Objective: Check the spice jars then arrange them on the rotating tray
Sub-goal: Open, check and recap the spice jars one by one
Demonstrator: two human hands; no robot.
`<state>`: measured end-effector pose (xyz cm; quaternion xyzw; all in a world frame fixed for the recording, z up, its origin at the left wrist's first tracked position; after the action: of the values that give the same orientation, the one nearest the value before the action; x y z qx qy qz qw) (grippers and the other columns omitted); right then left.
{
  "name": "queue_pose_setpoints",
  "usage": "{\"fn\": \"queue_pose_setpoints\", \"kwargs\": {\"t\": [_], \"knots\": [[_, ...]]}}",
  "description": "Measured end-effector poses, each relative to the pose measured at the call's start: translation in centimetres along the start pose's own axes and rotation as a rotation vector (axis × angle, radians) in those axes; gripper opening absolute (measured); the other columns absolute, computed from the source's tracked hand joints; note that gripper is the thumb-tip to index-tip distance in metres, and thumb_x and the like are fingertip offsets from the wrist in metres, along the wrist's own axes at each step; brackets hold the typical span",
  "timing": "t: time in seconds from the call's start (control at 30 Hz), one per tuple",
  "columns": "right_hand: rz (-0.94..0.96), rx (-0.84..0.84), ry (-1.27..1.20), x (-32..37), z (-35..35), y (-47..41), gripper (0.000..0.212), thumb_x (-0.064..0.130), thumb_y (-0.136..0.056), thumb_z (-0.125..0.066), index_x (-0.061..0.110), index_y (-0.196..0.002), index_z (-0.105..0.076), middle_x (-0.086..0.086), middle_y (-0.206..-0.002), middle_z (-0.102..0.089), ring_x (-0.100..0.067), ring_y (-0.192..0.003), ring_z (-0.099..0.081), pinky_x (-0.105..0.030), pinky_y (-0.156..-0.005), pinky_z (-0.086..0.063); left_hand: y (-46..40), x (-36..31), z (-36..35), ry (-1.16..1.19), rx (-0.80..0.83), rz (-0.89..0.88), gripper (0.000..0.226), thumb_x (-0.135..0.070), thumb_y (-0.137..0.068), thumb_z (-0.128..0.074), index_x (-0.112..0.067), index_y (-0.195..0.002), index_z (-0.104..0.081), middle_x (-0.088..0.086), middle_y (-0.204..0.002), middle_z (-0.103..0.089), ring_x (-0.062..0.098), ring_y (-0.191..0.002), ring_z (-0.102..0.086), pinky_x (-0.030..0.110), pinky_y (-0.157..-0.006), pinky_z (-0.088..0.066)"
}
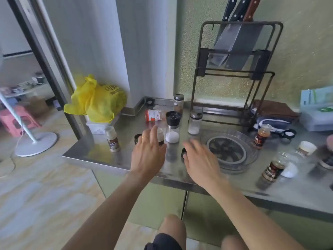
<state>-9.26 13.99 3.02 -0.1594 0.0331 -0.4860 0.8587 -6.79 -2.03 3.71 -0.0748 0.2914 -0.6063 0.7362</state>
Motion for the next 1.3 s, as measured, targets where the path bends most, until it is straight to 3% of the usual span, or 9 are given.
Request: {"fn": "queue_pose_setpoints", "kwargs": {"t": [0.2, 0.33, 0.43, 0.57, 0.67, 0.83, 0.97, 1.2, 1.3], "knots": [[-0.02, 0.159, 0.091, -0.2, -4.0, -2.3, 0.049, 0.014, -0.102, -0.049, 0.018, -0.15, -0.039, -0.013, -0.139, -0.049, -0.037, -0.114, -0.056, -0.045, -0.086, -0.052, -1.9, 0.4, -3.2, 0.124, 0.05, 0.059, 0.078, -0.03, -0.095, -0.062, -0.011, -0.157, -0.02, 0.015, -0.142, -0.049, 0.036, -0.122, -0.056, 0.043, -0.096, -0.05], [-0.012, 0.182, 0.094, -0.5, -5.2, -2.6, 0.04, 0.005, -0.099, -0.051, 0.015, -0.138, -0.049, -0.011, -0.129, -0.051, -0.036, -0.111, -0.055, -0.043, -0.085, -0.05, -2.0, 1.1, -4.5, 0.119, 0.071, 0.1, 0.076, -0.02, -0.095, -0.061, -0.018, -0.158, -0.017, 0.015, -0.125, -0.056, 0.037, -0.098, -0.066, 0.039, -0.075, -0.051], [0.002, 0.109, 0.009, -0.9, -4.9, -2.9, 0.034, 0.004, -0.094, -0.061, 0.015, -0.126, -0.056, -0.008, -0.122, -0.052, -0.032, -0.107, -0.059, -0.04, -0.084, -0.053, -1.8, 1.2, -4.4, 0.183, 0.028, 0.083, 0.074, -0.016, -0.092, -0.062, -0.021, -0.155, -0.023, 0.015, -0.118, -0.062, 0.038, -0.09, -0.067, 0.042, -0.07, -0.051], [-0.134, -0.087, -0.357, -2.8, -1.4, -3.7, 0.032, 0.015, -0.09, -0.072, 0.022, -0.118, -0.058, -0.001, -0.117, -0.056, -0.021, -0.105, -0.062, -0.035, -0.091, -0.051, -0.6, 0.4, -4.4, 0.308, 0.011, 0.059, 0.075, -0.022, -0.091, -0.064, -0.023, -0.151, -0.019, 0.015, -0.1, -0.072, 0.042, -0.084, -0.068, 0.047, -0.067, -0.054], [-0.197, -0.19, -0.674, -3.7, 1.0, -4.3, 0.043, 0.007, -0.082, -0.077, 0.026, -0.119, -0.065, 0.001, -0.111, -0.055, -0.016, -0.102, -0.063, -0.032, -0.099, -0.051, 0.1, -0.6, -5.1, 0.37, 0.033, 0.04, 0.074, -0.025, -0.091, -0.066, -0.024, -0.146, -0.017, 0.013, -0.102, -0.074, 0.042, -0.085, -0.069, 0.046, -0.069, -0.055], [-0.183, -0.27, -1.011, -2.9, 2.1, -4.4, 0.031, 0.008, -0.08, -0.08, 0.023, -0.106, -0.071, 0.006, -0.113, -0.067, -0.008, -0.105, -0.069, -0.028, -0.097, -0.058, 0.7, -1.7, -6.2, 0.455, 0.074, 0.035, 0.058, -0.031, -0.091, -0.07, -0.016, -0.138, -0.039, 0.006, -0.111, -0.074, 0.037, -0.095, -0.068, 0.037, -0.07, -0.048], [-0.222, -0.221, -1.002, -2.9, 0.5, -4.2, 0.027, 0.01, -0.08, -0.081, 0.024, -0.101, -0.07, 0.013, -0.106, -0.075, -0.006, -0.102, -0.071, -0.034, -0.097, -0.058, 0.8, -1.5, -6.6, 0.491, 0.046, 0.037, 0.046, -0.032, -0.09, -0.071, -0.014, -0.126, -0.048, 0.002, -0.104, -0.073, 0.03, -0.094, -0.066, 0.029, -0.067, -0.037], [-0.144, -0.194, -0.832, -2.0, -0.5, -4.4, 0.027, 0.01, -0.079, -0.079, 0.024, -0.1, -0.068, 0.014, -0.104, -0.075, -0.002, -0.097, -0.071, -0.031, -0.093, -0.058, 0.8, -1.5, -7.0, 0.544, 0.067, -0.039, 0.038, -0.031, -0.096, -0.062, -0.026, -0.127, -0.042, -0.005, -0.105, -0.069, 0.023, -0.097, -0.067, 0.032, -0.072, -0.048], [-0.116, -0.229, -0.743, -1.9, -0.3, -4.7, 0.027, 0.02, -0.076, -0.084, 0.026, -0.095, -0.065, 0.013, -0.099, -0.069, -0.006, -0.091, -0.067, -0.03, -0.087, -0.056, 0.7, -1.6, -7.0, 0.565, 0.062, -0.045, 0.036, -0.031, -0.097, -0.062, -0.028, -0.127, -0.042, -0.007, -0.106, -0.07, 0.02, -0.097, -0.067, 0.033, -0.074, -0.05]]}}
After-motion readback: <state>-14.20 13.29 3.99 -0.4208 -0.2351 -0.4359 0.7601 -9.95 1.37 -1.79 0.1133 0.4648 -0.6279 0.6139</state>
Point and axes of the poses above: each hand's wrist, its own y-axis away from the middle knuckle, its own z-axis out of the back of the hand, x = y × z, the point moved 8 cm from there along -y, towards the middle knuckle
